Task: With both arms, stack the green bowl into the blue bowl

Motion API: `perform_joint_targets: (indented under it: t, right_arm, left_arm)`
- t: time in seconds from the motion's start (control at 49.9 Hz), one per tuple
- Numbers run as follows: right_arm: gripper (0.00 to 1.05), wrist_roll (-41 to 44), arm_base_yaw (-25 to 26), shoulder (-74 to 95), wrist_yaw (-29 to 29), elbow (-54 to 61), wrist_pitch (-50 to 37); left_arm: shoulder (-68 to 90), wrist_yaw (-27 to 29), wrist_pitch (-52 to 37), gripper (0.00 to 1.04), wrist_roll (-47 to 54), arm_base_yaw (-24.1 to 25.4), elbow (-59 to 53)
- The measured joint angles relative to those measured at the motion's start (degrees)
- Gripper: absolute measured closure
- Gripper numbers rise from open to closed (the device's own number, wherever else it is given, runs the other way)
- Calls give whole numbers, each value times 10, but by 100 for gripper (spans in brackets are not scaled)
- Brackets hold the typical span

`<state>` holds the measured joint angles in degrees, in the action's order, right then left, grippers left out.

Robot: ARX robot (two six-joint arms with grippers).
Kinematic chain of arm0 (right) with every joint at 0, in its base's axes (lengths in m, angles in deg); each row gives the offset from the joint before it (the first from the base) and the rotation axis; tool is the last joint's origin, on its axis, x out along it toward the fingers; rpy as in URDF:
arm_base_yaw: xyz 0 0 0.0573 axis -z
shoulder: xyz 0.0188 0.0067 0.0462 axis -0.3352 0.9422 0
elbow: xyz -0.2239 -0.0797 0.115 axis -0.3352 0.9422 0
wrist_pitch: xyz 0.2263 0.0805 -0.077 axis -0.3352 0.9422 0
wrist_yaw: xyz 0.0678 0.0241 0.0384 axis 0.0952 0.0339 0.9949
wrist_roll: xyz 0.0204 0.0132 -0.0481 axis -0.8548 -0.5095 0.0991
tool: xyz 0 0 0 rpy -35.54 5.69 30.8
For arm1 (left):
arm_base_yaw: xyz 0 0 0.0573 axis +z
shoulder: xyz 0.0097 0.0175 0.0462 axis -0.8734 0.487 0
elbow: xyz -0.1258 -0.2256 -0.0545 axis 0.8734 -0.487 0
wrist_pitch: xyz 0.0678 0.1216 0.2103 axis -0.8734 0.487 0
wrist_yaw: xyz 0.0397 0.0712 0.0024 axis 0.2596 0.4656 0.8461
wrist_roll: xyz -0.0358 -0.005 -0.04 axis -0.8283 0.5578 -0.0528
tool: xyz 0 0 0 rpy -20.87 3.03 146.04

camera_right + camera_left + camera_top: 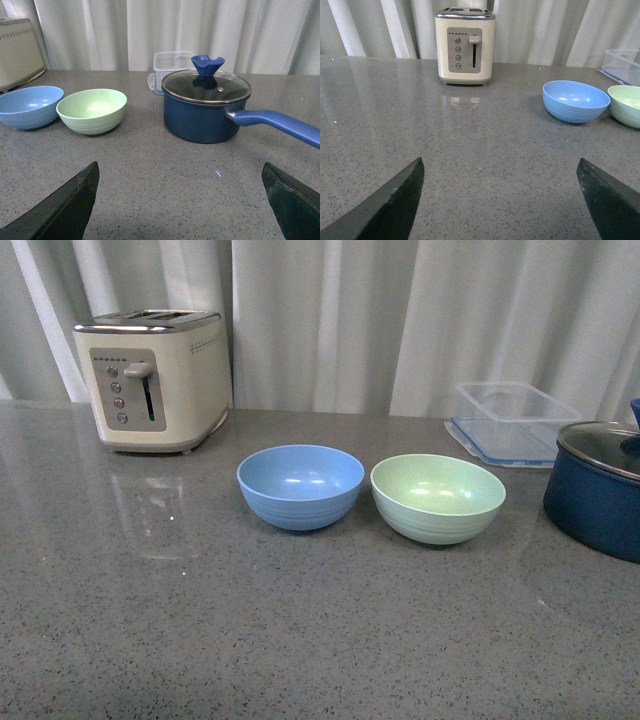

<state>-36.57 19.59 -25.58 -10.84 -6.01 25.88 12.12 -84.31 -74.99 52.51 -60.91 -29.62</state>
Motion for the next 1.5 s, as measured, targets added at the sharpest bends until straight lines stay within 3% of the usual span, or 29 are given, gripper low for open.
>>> perform_joint_targets:
  t: [0.04, 0.08, 0.201, 0.321, 0.461, 0.862, 1.284, 1.384, 1.504]
  right_arm:
    - [10, 21, 7, 9, 41, -4, 7]
    - [10, 54, 2, 44, 82, -18, 1]
    - [10, 67, -42, 147, 91, -79, -18]
    - [10, -8, -73, 303, 150, -189, -19]
    - [10, -74, -97, 449, 157, -289, -4]
    - [10, -171, -114, 918, 5, -617, 87]
    - [10, -204, -108, 1121, -80, -778, 119]
    - [23, -209, -104, 1139, -87, -791, 127]
    - [46, -212, -98, 1151, -90, -799, 130]
  left_arm:
    - [0, 0, 0, 5, 0, 0, 0]
    - [0, 0, 0, 7, 1, 0, 0]
    - [0, 0, 0, 7, 1, 0, 0]
    - [0, 0, 0, 7, 1, 0, 0]
    - [0, 0, 0, 7, 1, 0, 0]
    - [0, 0, 0, 7, 2, 0, 0]
    - [0, 0, 0, 7, 1, 0, 0]
    - [0, 0, 0, 7, 1, 0, 0]
    - [0, 0, 0, 7, 1, 0, 0]
